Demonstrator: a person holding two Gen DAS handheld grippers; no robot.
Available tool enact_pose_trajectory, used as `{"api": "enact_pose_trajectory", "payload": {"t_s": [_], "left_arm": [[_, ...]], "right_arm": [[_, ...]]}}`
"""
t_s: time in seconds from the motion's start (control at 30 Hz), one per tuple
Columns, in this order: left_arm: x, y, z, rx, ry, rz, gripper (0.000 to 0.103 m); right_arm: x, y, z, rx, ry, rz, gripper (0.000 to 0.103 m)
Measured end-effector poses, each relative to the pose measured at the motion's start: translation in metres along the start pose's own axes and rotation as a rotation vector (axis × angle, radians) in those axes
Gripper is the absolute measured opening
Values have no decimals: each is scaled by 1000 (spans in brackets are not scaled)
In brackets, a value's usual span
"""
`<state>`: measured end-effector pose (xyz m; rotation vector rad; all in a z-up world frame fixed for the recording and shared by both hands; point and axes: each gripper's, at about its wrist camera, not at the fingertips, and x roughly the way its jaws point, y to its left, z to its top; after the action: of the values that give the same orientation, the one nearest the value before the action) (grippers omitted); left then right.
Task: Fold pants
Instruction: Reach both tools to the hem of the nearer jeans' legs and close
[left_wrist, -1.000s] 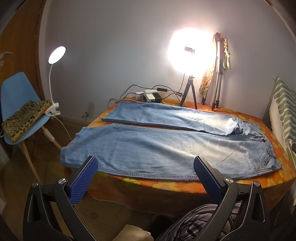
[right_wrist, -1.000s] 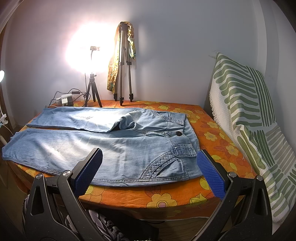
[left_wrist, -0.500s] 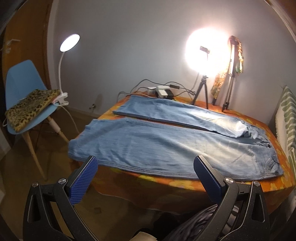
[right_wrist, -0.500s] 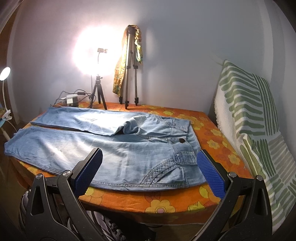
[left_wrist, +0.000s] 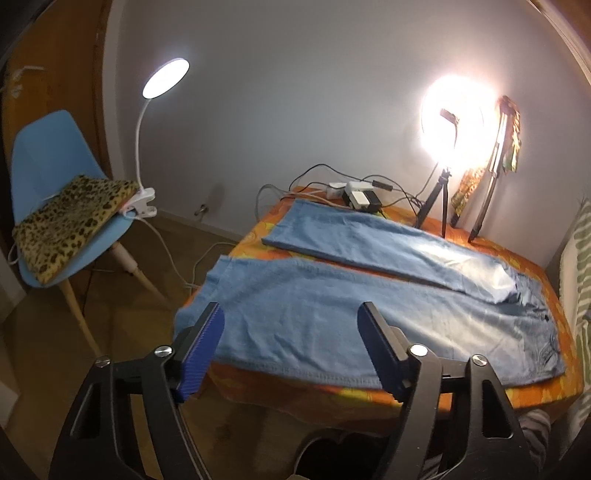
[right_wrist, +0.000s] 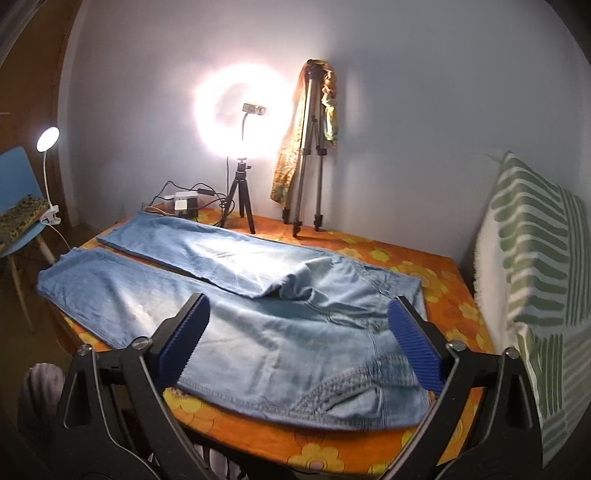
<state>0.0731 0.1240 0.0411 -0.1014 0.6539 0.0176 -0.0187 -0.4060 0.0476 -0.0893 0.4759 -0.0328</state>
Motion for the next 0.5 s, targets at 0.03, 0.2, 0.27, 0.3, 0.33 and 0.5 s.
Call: {"api": "enact_pose_trajectory", "payload": {"t_s": [0.03,0.2,0.27,0.3,0.33,0.5], "left_arm": [[5,2,10,3,-2,-2,72],[39,5,52,7,24,-37,62],[61,6,70,-14,51,-66,62],[71,7,78,-21,60,-73,62],[83,6,86,-26,74,-76,61],[144,5,120,-66,152,-89,61]], "right_arm": [[7,-1,7,-7,8,7,92],[46,-8,39,-14,45,76,91],[69,-8,55,-12,68,101,91],[79,-7,61,-13,77,116,91],[89,-6,67,-18,86,131,91],[158,1,93,-81,147,176,86]]}}
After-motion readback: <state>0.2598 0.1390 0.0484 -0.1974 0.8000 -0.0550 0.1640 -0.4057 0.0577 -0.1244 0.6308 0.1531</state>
